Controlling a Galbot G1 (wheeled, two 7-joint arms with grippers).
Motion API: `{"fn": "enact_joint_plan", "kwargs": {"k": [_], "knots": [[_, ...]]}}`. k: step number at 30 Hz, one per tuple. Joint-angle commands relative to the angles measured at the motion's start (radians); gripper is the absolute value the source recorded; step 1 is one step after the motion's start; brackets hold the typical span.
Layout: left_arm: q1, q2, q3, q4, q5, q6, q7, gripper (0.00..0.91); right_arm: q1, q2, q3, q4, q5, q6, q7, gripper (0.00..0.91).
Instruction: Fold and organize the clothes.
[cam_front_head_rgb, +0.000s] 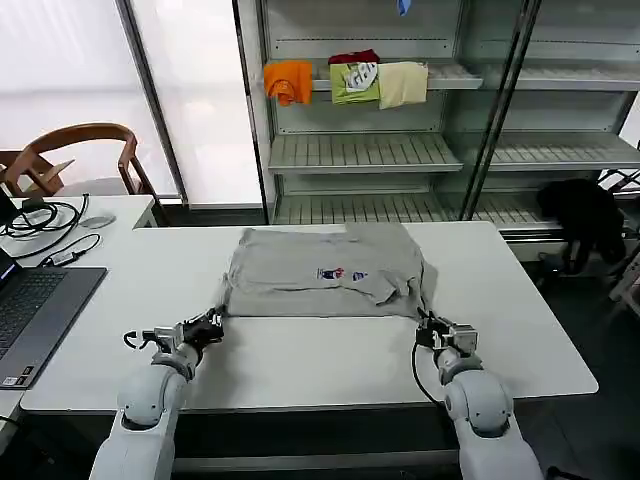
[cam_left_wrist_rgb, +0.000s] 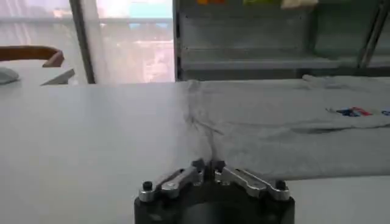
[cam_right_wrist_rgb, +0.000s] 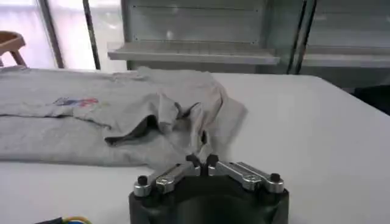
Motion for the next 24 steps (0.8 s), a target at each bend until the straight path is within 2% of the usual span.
{"fn": "enact_joint_plan", "kwargs": {"k": [1,7,11,15,24], "knots": [[0.072,0.004,-0.021,-0.094,0.011,0.001,0.017,0.0,-0.075,-0.008,0.0,0.096,0.035,-0.002,0.007,0.0],[0.267,0.023,-0.099,-0.3,-0.065,0.006,0.039,0.0,-0.236,-0.025,0.004,0.259,0.085,-0.001,0.02,0.0],[0.444,0.036,-0.166,-0.4,-0.138,-0.024,0.028,0.0,-0.326,-0.035,0.004,0.322,0.08,-0.001,0.014,0.0],[0.58,0.014,-0.195,-0.489,-0.182,-0.054,-0.007,0.0,-0.391,-0.05,-0.009,0.358,0.069,0.0,0.014,0.0],[0.665,-0.036,-0.249,-0.53,-0.212,-0.089,-0.082,0.0,-0.466,-0.052,0.009,0.37,0.037,0.001,0.001,0.0]]}}
